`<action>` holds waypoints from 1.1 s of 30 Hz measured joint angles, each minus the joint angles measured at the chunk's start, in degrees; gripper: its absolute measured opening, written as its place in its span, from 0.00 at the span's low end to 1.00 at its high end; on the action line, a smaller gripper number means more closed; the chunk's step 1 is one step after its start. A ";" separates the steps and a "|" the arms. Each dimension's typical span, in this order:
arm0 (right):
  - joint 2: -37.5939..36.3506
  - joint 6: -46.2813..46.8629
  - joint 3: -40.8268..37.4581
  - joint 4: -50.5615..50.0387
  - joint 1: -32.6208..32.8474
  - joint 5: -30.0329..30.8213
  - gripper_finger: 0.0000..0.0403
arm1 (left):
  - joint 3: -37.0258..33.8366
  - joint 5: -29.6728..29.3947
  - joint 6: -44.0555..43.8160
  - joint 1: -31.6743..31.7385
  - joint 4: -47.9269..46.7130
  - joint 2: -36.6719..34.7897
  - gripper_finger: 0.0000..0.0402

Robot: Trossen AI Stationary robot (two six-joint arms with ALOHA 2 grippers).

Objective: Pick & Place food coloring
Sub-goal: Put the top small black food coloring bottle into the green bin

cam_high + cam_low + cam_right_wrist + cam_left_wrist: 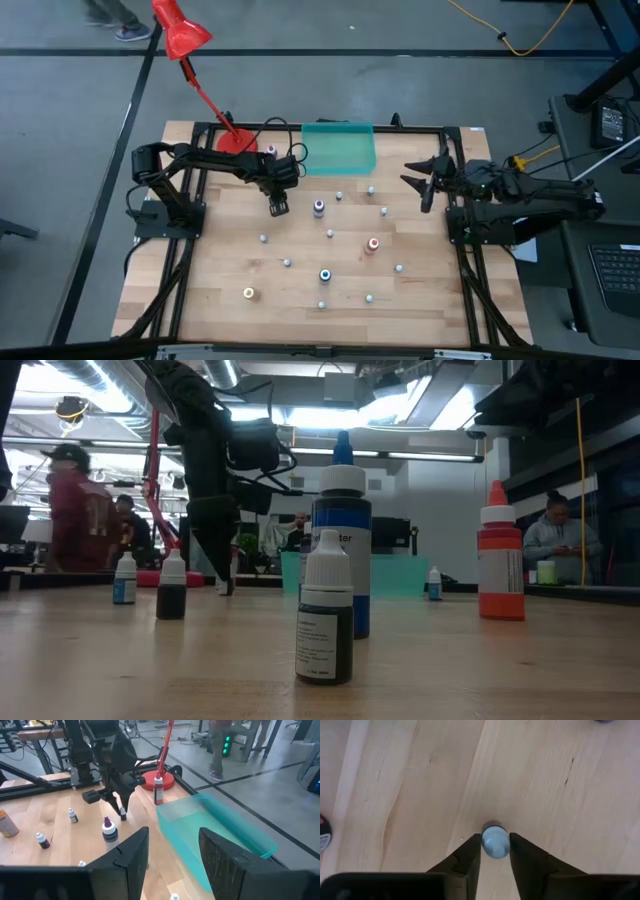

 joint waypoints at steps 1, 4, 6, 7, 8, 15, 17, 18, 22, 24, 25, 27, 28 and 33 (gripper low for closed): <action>0.16 0.02 0.00 0.00 0.01 -0.03 0.44 | 0.00 0.00 0.00 0.00 0.02 0.00 0.20; 0.35 0.00 0.00 0.03 -0.01 -0.03 0.44 | 0.01 0.01 -0.04 0.00 0.03 -0.04 0.16; 0.39 0.00 0.00 0.02 0.01 -0.03 0.44 | 0.76 0.37 -0.21 0.00 -0.72 -0.04 0.14; 0.36 -0.04 0.00 0.03 0.01 -0.03 0.44 | 1.70 0.60 -0.32 0.00 -1.48 -0.09 0.14; 0.34 -0.04 0.00 0.04 -0.01 -0.03 0.44 | 2.94 0.61 -0.39 -0.01 -1.90 -0.29 0.14; 0.34 -0.15 0.00 0.04 -0.01 -0.06 0.44 | 19.49 0.77 0.00 0.83 -6.92 -2.08 0.14; 0.34 -0.17 0.00 0.03 0.01 -0.03 0.44 | 25.26 0.60 0.11 1.82 -10.00 -2.08 0.14; 0.34 -0.17 0.00 0.04 -0.01 -0.03 0.44 | 27.81 0.59 0.39 2.35 -10.98 -2.03 0.14; 0.34 -1.13 0.00 0.04 -0.01 -0.01 0.44 | 36.77 0.57 1.82 5.16 -13.51 -0.62 0.14; 0.36 -1.56 0.00 0.04 0.00 -0.01 0.44 | 41.40 0.51 3.44 6.72 -14.72 1.51 0.14; 0.36 -1.56 0.00 0.02 0.01 0.00 0.44 | 43.57 0.55 4.48 7.54 -15.76 2.89 0.14; 0.35 -1.54 0.00 0.04 -0.01 0.02 0.44 | 48.40 0.57 7.02 8.91 -18.19 6.37 0.14; 0.36 -1.53 0.00 0.04 -0.01 0.01 0.44 | 50.89 0.58 8.24 9.66 -18.59 8.36 0.14; 0.36 -1.29 0.00 0.04 0.01 0.01 0.44 | 60.76 1.90 11.10 13.96 -21.56 17.91 0.14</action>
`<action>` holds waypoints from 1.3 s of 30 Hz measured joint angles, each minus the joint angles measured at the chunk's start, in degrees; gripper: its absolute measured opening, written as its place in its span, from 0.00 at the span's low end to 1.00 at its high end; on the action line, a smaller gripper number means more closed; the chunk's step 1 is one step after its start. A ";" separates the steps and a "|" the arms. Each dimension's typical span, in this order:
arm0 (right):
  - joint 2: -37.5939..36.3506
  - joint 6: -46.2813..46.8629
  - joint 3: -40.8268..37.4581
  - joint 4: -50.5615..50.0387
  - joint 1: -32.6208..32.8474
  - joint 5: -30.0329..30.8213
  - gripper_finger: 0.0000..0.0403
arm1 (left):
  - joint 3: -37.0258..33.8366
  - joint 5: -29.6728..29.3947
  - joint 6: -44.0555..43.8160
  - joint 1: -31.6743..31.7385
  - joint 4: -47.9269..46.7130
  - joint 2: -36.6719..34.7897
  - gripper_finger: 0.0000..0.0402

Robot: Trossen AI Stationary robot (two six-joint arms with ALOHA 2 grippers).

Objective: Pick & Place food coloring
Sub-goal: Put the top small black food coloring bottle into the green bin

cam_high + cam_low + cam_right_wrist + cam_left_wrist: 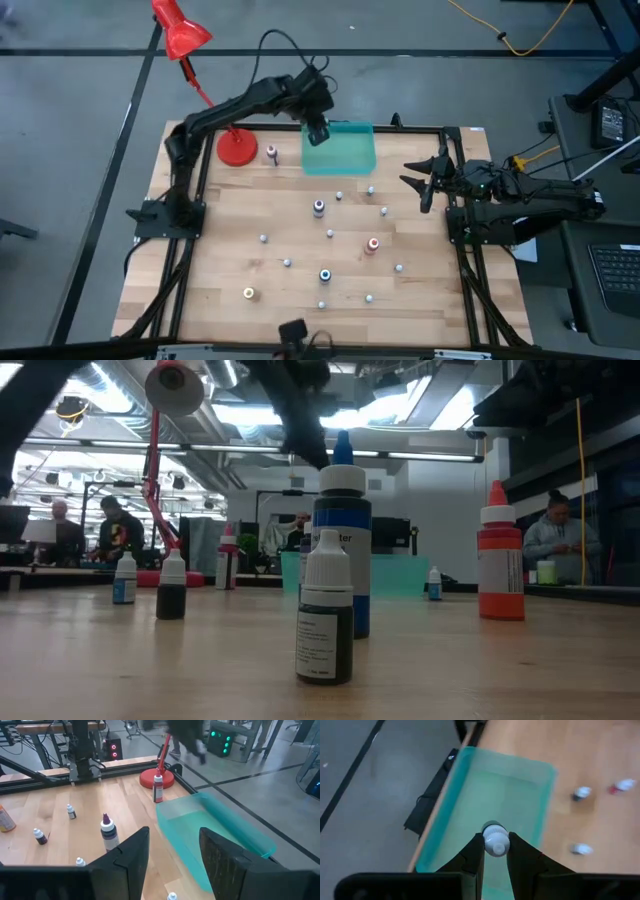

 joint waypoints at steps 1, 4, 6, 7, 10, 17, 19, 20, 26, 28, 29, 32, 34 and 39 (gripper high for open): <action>0.00 0.01 0.00 0.00 -0.01 0.00 0.44 | 0.72 0.83 0.02 0.79 -0.42 1.33 0.14; 0.00 0.01 0.00 0.00 0.00 -0.02 0.44 | 1.25 2.65 0.19 2.34 -0.62 4.08 0.15; -0.02 0.02 0.00 0.00 -0.02 0.00 0.44 | 1.34 2.69 1.14 2.60 -1.26 5.56 0.15; -0.02 0.02 0.00 0.00 0.00 0.00 0.44 | 1.34 2.69 1.83 2.72 -1.99 6.35 0.15; -0.01 0.11 0.00 0.00 0.01 -0.02 0.44 | 1.32 2.26 3.50 2.78 -3.76 8.70 0.15; 0.00 0.07 0.00 0.00 -0.02 -0.02 0.44 | 1.32 1.40 5.87 2.88 -4.15 14.36 0.15; -0.01 0.07 0.00 0.00 -0.02 -0.02 0.44 | 1.32 1.33 5.88 3.13 -4.16 15.70 0.15; 0.00 0.07 0.00 -0.02 -0.01 -0.02 0.44 | 1.32 1.40 5.88 3.35 -4.25 16.38 0.15; 0.00 0.07 0.00 -0.02 0.00 -0.04 0.44 | 1.32 1.63 5.77 5.37 -4.13 18.84 0.16; -0.01 0.06 0.00 -0.02 0.00 -0.04 0.44 | 1.28 1.65 5.67 6.18 -4.14 19.05 0.16; -0.01 0.07 0.00 -0.02 -0.01 -0.04 0.44 | 1.25 1.62 5.62 6.57 -3.98 19.05 0.16; 0.00 0.04 0.00 -0.02 0.00 -0.04 0.44 | 0.50 1.53 5.33 7.33 -1.42 19.01 0.16; -0.02 -0.02 0.00 -0.02 -0.02 -0.02 0.44 | 0.03 1.55 5.20 7.69 -0.68 19.03 0.16; -0.01 -0.15 0.00 -0.02 -0.02 -0.02 0.44 | -3.11 1.58 5.18 7.50 2.20 19.05 0.16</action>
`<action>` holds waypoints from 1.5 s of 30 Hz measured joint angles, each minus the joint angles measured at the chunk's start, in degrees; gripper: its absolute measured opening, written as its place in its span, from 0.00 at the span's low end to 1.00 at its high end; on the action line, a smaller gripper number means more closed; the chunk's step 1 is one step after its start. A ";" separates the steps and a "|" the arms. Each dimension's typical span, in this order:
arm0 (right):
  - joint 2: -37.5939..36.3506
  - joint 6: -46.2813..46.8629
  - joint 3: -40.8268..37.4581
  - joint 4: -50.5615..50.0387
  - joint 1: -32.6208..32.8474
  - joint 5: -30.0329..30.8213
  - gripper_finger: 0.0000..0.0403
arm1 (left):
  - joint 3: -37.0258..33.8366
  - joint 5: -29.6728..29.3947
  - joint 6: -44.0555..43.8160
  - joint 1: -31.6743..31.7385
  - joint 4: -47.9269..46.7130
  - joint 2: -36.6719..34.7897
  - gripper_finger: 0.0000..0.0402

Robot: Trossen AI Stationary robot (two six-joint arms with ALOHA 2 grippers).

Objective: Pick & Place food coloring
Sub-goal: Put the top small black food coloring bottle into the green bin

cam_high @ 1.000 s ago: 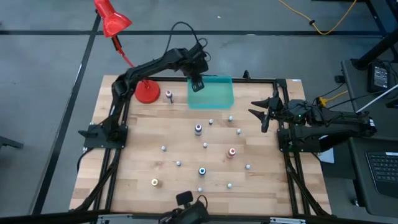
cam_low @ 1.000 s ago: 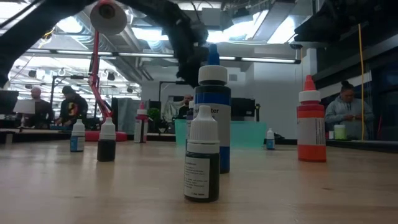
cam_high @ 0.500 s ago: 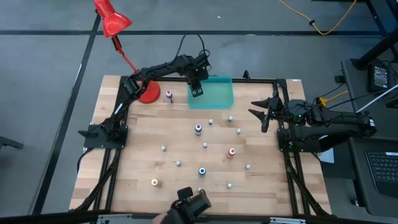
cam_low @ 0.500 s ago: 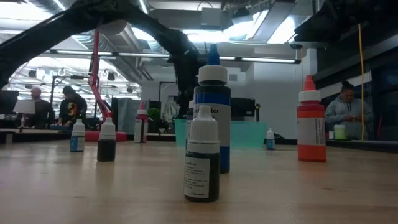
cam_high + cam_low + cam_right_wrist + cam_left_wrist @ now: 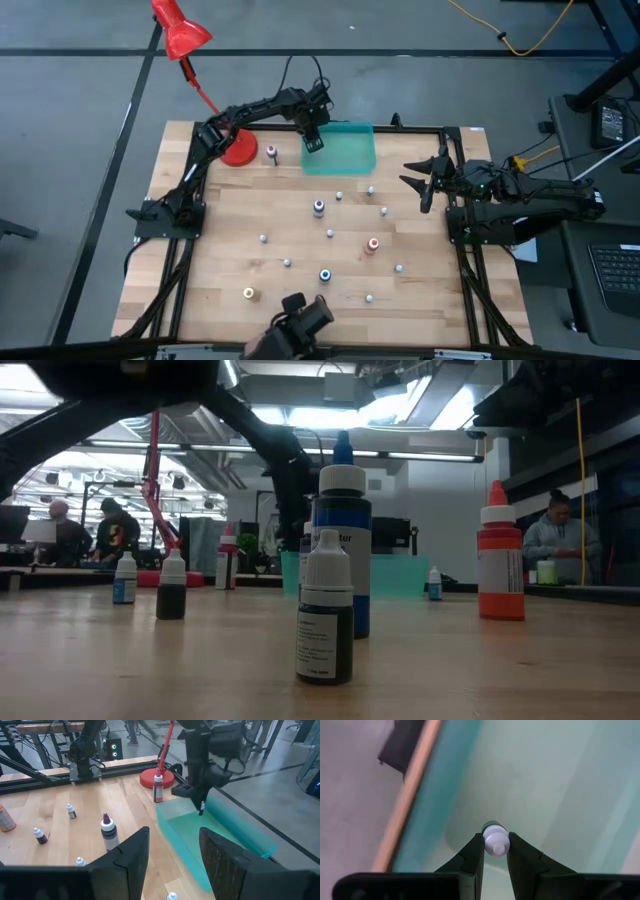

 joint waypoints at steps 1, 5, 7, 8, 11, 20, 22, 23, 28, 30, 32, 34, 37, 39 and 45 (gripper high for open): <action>0.01 -0.05 0.00 0.00 0.00 0.00 0.44 | -0.37 0.03 0.02 -0.15 0.46 0.00 0.16; 0.01 -0.32 0.00 -0.02 0.00 0.02 0.44 | -1.73 0.17 0.02 -0.41 2.05 -0.04 0.16; -0.01 -1.14 0.00 -0.01 0.01 0.03 0.44 | -2.03 -0.01 0.01 -0.41 3.39 -0.04 0.16; 0.01 -1.39 0.00 -0.02 0.02 0.02 0.44 | -2.04 -0.29 0.00 -0.41 3.51 -0.04 0.16; -0.01 -1.50 0.00 -0.01 0.01 0.04 0.44 | -2.09 -2.06 0.06 -0.41 3.83 -0.04 0.16; 0.00 -1.40 0.00 -0.01 0.01 0.04 0.44 | -2.09 -3.23 0.02 -0.08 4.94 -0.04 0.16; 0.01 -1.38 0.00 -0.01 0.02 0.04 0.44 | -2.09 -4.15 0.02 -0.08 4.89 -0.04 0.16; -0.01 -1.38 0.00 0.00 0.02 0.04 0.44 | -2.09 -4.40 0.03 -0.08 4.87 -0.04 0.17; 0.01 -1.38 0.00 0.00 0.00 0.04 0.44 | -2.09 -4.44 0.04 -0.08 4.77 -0.04 0.21; 0.01 -1.36 0.00 0.00 0.01 0.05 0.44 | -2.09 -4.46 0.04 -0.08 4.75 -0.04 0.23; 0.00 -1.36 0.00 0.00 0.00 0.04 0.44 | -2.09 -4.49 0.05 -0.08 4.77 -0.04 0.25; -0.01 -1.36 0.00 0.00 0.01 0.04 0.44 | -2.09 -4.52 0.04 -0.08 4.74 -0.04 0.26; 0.00 -1.36 0.00 0.00 0.00 0.07 0.44 | -2.09 -4.52 0.11 -0.08 4.74 -0.04 0.28; 0.01 -1.36 0.00 0.00 0.00 0.07 0.44 | -2.09 -4.51 0.12 -0.08 4.71 -0.04 0.29; 0.00 -1.34 0.00 0.00 0.02 0.04 0.44 | -2.17 -6.59 1.55 -0.76 3.43 -2.56 0.32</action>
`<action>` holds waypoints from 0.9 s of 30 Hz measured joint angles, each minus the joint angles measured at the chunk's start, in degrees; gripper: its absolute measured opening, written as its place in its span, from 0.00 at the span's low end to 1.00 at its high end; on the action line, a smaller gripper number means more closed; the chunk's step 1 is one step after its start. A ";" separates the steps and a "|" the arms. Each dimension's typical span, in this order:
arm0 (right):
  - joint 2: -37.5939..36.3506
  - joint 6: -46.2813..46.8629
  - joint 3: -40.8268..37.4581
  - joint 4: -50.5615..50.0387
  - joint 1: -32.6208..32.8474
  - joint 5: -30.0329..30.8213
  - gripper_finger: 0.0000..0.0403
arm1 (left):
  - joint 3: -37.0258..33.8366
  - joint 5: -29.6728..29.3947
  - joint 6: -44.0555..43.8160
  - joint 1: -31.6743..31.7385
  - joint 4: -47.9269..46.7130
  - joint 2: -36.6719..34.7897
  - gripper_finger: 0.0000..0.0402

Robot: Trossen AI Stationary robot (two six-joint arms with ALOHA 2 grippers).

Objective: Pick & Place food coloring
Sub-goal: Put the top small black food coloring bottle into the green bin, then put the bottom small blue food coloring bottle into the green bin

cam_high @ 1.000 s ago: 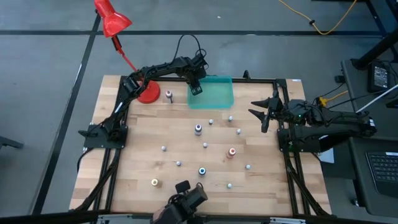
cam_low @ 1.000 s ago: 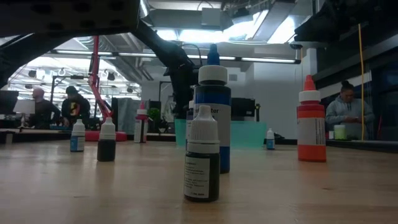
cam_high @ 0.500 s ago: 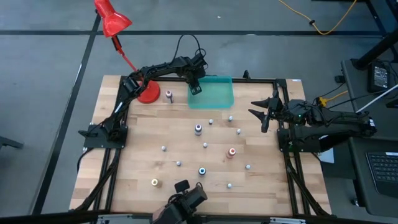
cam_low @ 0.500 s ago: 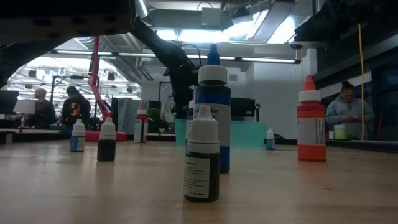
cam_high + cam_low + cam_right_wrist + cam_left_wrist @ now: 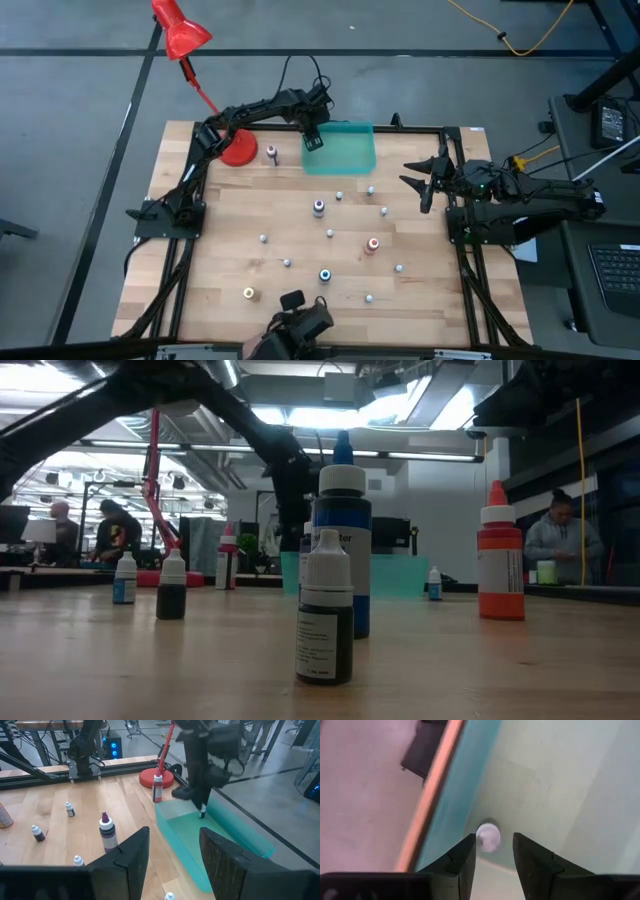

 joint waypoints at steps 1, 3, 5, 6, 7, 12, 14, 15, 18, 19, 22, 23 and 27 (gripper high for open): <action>0.01 0.00 0.00 0.00 -0.02 0.02 0.44 | 0.00 -1.10 0.80 -0.23 -0.07 -1.10 0.32; 0.01 -0.04 0.00 0.00 0.00 0.02 0.44 | 0.00 -3.00 2.42 -0.76 -1.00 -3.38 0.33; 0.01 -0.06 0.00 0.00 0.00 0.02 0.44 | 0.00 -3.59 2.96 -1.33 -1.53 -5.99 0.34; 0.01 -0.09 0.00 0.00 0.00 0.02 0.44 | 0.00 -3.11 2.94 -1.64 -2.33 -7.51 0.34; 0.00 -0.11 0.00 0.00 0.00 0.02 0.44 | 0.00 -2.32 2.65 -2.08 -2.99 -9.15 0.35; 0.13 -0.20 0.00 0.01 -0.02 0.04 0.44 | 0.09 3.77 -2.19 -5.91 -10.17 -17.72 0.35; 0.34 -0.21 0.00 0.02 0.00 0.02 0.44 | 0.09 4.95 -4.43 -8.27 -15.40 -20.55 0.35; 0.34 -0.21 0.00 0.01 -0.02 0.02 0.44 | 0.09 5.19 -5.72 -9.64 -18.26 -21.69 0.35; 0.55 -1.00 0.00 0.00 -0.01 0.03 0.44 | 0.11 4.26 -9.01 -14.12 -26.33 -24.72 0.34; 0.68 -1.57 0.00 0.00 -0.02 0.04 0.44 | 0.11 3.85 -10.28 -15.73 -28.64 -25.49 0.34; 0.91 -1.92 0.00 -0.02 0.00 0.02 0.44 | 0.11 3.83 -14.06 -20.28 -33.13 -27.97 0.33; 1.05 -1.92 0.00 0.02 -0.02 0.04 0.44 | 0.11 3.76 -15.32 -21.72 -34.44 -28.82 0.33; 1.30 -3.20 0.00 0.01 0.00 0.03 0.44 | -1.23 3.75 -19.13 -26.80 -37.70 -31.83 0.34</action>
